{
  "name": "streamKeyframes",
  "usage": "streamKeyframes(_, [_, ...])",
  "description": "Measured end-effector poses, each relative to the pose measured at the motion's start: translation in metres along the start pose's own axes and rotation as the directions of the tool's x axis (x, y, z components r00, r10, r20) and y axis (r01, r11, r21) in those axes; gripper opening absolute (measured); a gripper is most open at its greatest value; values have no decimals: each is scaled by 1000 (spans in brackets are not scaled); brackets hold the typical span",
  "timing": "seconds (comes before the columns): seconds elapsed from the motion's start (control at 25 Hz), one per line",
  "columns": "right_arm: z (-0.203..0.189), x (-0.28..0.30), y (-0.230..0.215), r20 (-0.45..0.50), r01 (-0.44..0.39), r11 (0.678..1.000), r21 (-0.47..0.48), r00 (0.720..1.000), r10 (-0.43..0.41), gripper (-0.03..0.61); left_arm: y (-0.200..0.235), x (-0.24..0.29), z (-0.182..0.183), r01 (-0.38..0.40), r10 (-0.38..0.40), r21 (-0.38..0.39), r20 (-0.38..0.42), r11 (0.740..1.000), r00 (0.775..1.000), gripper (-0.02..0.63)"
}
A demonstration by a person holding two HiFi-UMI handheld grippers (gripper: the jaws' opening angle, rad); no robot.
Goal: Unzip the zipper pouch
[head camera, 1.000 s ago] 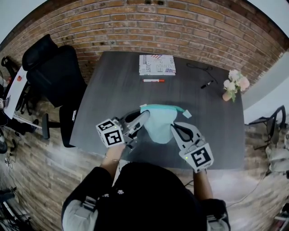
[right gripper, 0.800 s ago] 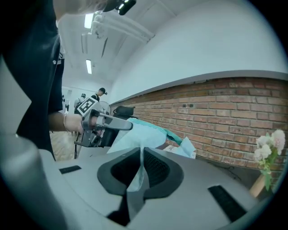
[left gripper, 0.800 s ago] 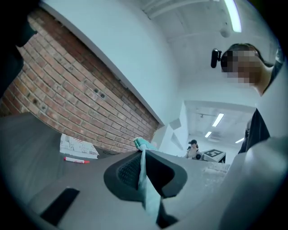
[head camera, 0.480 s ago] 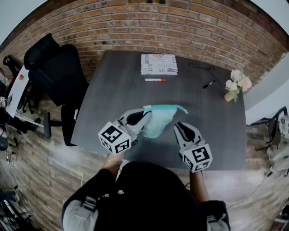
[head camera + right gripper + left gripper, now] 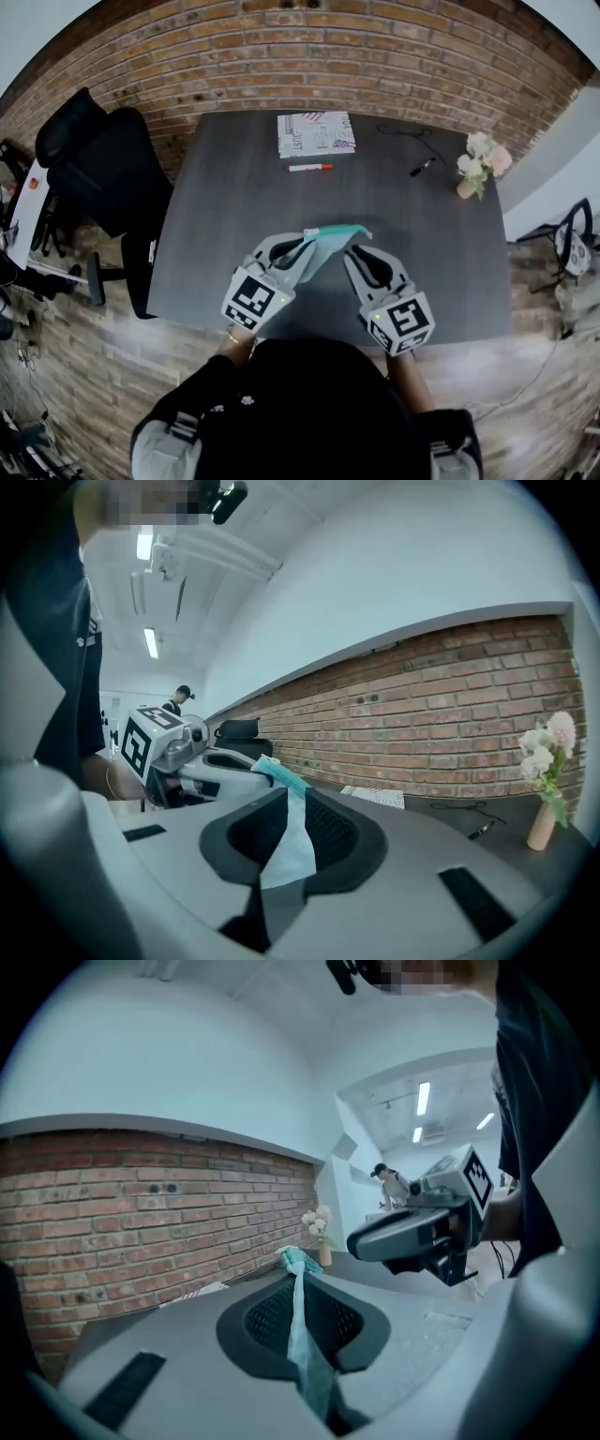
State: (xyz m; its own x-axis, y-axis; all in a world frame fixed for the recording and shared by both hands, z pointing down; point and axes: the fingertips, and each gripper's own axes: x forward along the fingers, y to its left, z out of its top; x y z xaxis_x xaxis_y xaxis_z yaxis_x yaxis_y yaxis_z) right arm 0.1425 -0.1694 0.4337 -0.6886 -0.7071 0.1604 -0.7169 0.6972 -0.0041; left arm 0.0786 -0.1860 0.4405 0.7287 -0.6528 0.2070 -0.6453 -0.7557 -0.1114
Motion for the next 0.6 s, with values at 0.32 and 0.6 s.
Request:
streamKeyframes(0.32, [24,31,22,-66,-13,1000,8,998,14,55,3,7,-4,40,-25,202,-77,979,997,6])
streamKeyframes(0.6, [24,58,41,-129,-33,999,-39,991,28,78,3,8,-19,97,6,511,-195,854,981,6])
